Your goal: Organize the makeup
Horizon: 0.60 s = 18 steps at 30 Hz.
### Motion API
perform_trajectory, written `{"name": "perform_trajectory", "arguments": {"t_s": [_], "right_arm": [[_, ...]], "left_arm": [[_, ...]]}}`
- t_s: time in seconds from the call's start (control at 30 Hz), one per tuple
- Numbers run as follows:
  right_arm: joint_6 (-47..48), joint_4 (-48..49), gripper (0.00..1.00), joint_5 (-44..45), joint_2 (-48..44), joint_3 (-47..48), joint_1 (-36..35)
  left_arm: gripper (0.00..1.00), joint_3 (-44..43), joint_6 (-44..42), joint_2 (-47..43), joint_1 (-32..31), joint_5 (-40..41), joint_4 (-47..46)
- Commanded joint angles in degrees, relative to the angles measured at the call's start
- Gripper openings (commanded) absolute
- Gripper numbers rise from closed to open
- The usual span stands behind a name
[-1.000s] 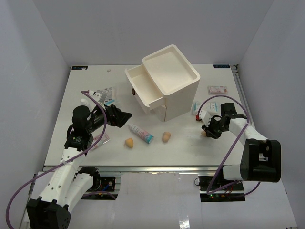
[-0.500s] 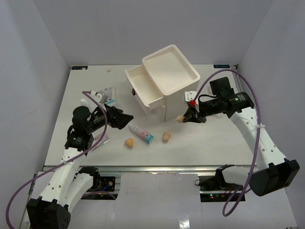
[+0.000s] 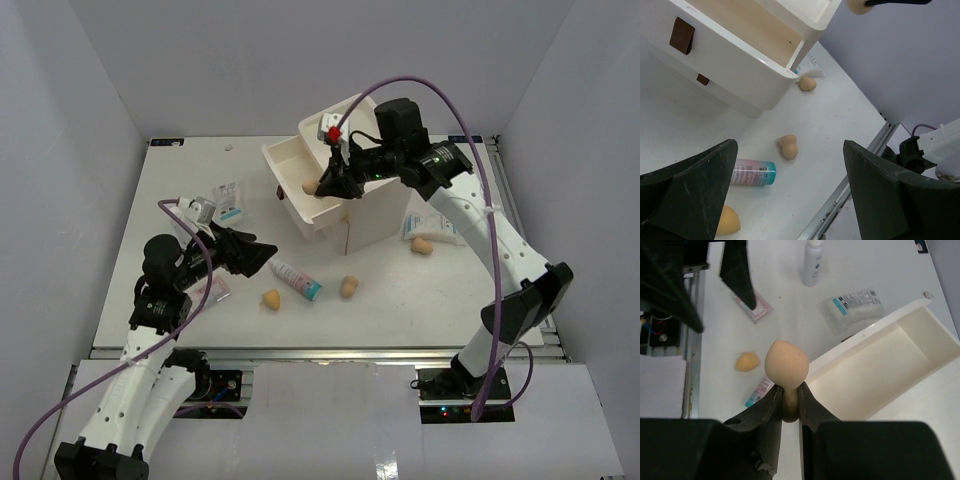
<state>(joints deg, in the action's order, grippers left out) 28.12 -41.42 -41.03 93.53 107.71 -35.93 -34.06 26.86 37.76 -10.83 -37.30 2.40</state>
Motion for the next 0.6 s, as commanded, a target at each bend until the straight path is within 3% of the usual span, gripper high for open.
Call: {"name": "perform_trajectory", "arguments": {"t_s": [0.0, 0.27, 0.47, 0.57], "right_arm": [[-10.68, 8.0, 0.23, 14.99, 6.24, 5.1, -1.54], [-11.1, 13.28, 0.42, 24.86, 14.31, 10.22, -2.2], [-9.99, 13.57, 0.74, 25.15, 16.73, 11.96, -2.21], [-9.58, 13.73, 0.79, 24.34, 14.87, 11.48, -2.21]], "left_arm": [[0.98, -0.59, 7.27, -2.21, 0.11, 3.01, 6.2], [0.96, 4.3, 14.64, -3.91, -0.26, 4.32, 9.7], [0.94, 11.67, 18.41, -4.9, -3.11, 9.43, 10.92], [0.92, 12.87, 18.67, -3.25, -5.31, 13.96, 12.44]]}}
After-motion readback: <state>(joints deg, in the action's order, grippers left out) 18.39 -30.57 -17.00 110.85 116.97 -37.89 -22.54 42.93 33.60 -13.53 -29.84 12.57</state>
